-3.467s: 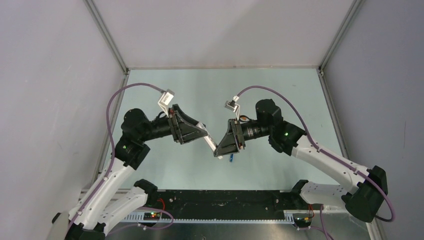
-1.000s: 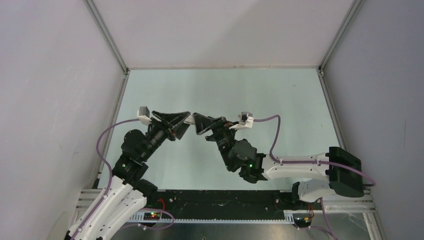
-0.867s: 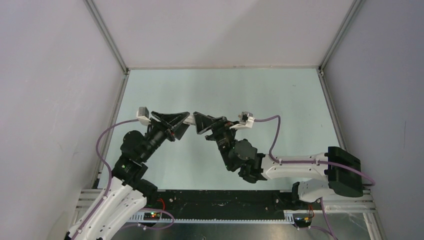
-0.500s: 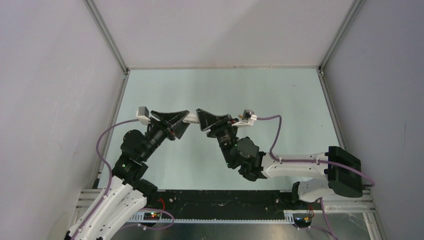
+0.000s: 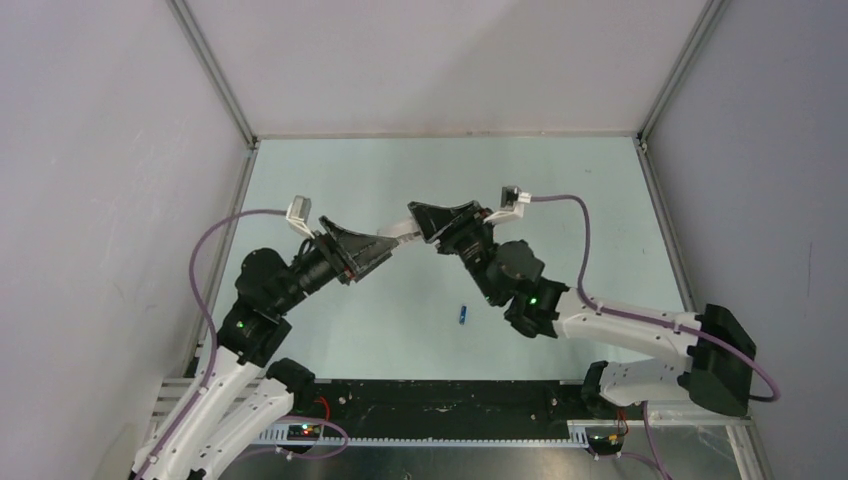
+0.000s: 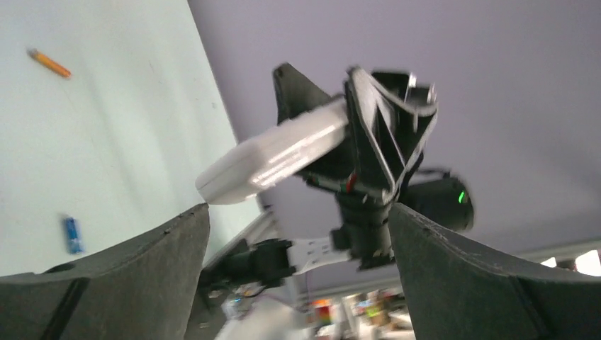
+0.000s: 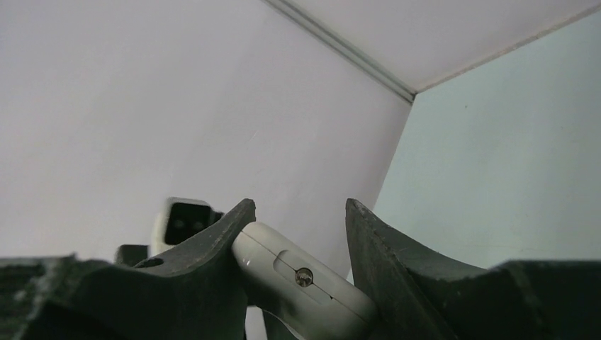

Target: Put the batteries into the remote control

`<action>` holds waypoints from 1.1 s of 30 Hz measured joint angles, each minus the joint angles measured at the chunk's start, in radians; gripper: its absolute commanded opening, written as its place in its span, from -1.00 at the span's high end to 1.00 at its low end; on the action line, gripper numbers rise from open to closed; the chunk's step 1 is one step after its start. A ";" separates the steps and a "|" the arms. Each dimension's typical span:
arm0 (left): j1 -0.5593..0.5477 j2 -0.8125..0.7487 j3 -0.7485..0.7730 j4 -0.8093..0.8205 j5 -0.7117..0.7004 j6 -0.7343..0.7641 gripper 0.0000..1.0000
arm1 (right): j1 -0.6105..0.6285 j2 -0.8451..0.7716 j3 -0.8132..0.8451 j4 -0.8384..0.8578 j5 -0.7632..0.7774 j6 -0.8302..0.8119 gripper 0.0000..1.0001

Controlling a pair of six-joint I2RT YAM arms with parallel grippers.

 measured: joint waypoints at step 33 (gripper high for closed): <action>-0.052 0.141 0.275 -0.272 0.607 0.687 -0.97 | -0.209 -0.014 0.101 -0.022 -1.261 -0.069 0.47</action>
